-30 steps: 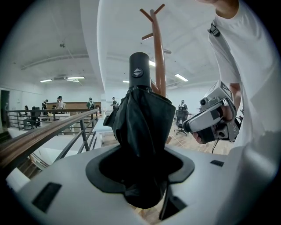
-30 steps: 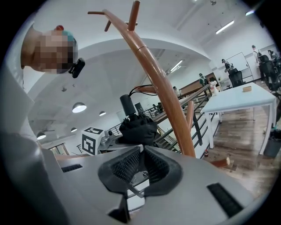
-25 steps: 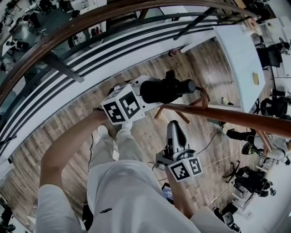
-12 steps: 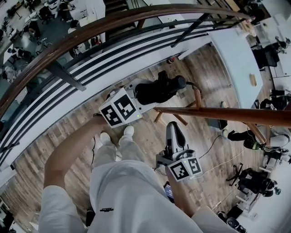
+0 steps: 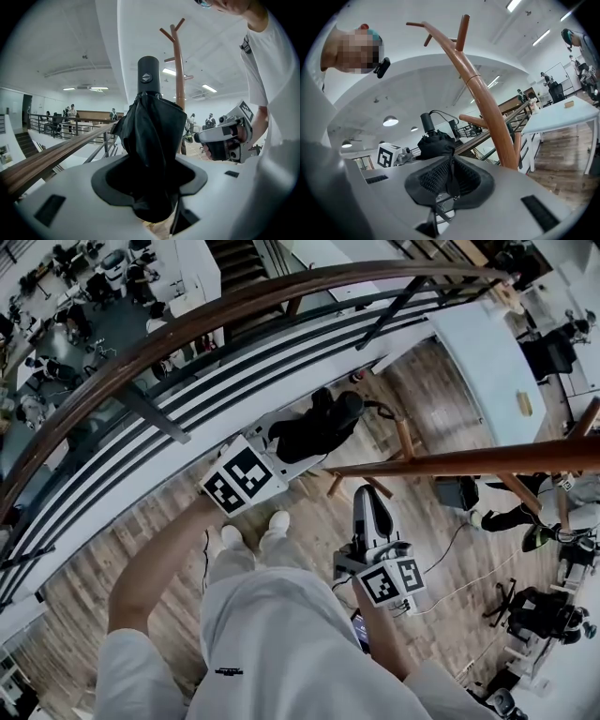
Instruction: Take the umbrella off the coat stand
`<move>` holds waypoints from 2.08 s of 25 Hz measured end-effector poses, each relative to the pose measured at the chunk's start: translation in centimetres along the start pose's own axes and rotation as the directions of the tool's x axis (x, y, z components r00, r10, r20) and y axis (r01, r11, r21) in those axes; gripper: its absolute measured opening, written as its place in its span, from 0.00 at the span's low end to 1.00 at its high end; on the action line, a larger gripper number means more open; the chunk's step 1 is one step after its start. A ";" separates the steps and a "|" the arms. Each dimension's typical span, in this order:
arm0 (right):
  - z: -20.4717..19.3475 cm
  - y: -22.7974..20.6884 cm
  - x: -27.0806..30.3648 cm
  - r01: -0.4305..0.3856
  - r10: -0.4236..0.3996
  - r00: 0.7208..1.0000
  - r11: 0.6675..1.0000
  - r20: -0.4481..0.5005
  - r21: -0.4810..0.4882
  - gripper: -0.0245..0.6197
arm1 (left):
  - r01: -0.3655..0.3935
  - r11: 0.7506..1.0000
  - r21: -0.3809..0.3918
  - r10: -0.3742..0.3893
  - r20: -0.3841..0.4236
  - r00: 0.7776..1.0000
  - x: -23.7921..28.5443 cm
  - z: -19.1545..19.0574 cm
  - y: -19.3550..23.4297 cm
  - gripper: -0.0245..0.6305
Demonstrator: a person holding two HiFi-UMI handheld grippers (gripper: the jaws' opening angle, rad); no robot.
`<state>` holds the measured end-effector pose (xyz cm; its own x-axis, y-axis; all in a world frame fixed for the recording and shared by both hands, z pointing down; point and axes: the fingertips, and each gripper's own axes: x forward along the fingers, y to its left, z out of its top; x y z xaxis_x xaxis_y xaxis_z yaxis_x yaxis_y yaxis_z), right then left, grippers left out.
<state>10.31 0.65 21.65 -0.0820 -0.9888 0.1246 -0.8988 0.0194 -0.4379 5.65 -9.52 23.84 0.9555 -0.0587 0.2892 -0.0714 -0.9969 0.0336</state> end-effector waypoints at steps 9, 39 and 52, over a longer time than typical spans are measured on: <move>2.0 0.2 -0.6 -0.019 0.020 0.999 1.000 0.034 -0.015 0.12 | -0.050 0.999 -0.005 0.050 0.002 0.999 -2.5 1.3 -0.6 0.39; 3.7 8.0 -1.2 -0.308 0.295 0.951 0.895 -0.090 -0.322 0.12 | -0.162 0.975 -0.153 0.176 0.079 0.981 -12.6 1.6 -8.1 0.39; 1.6 8.5 -3.2 -0.337 0.316 0.941 0.902 -0.117 -0.270 0.12 | -0.182 0.962 -0.206 0.215 0.152 0.965 -13.2 1.0 -13.0 0.39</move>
<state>3.64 3.79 16.15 -0.4121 -0.9073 0.0831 -0.8994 0.3905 -0.1964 -5.74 4.13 18.64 0.9499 -0.2789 0.1409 -0.3013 -0.9370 0.1766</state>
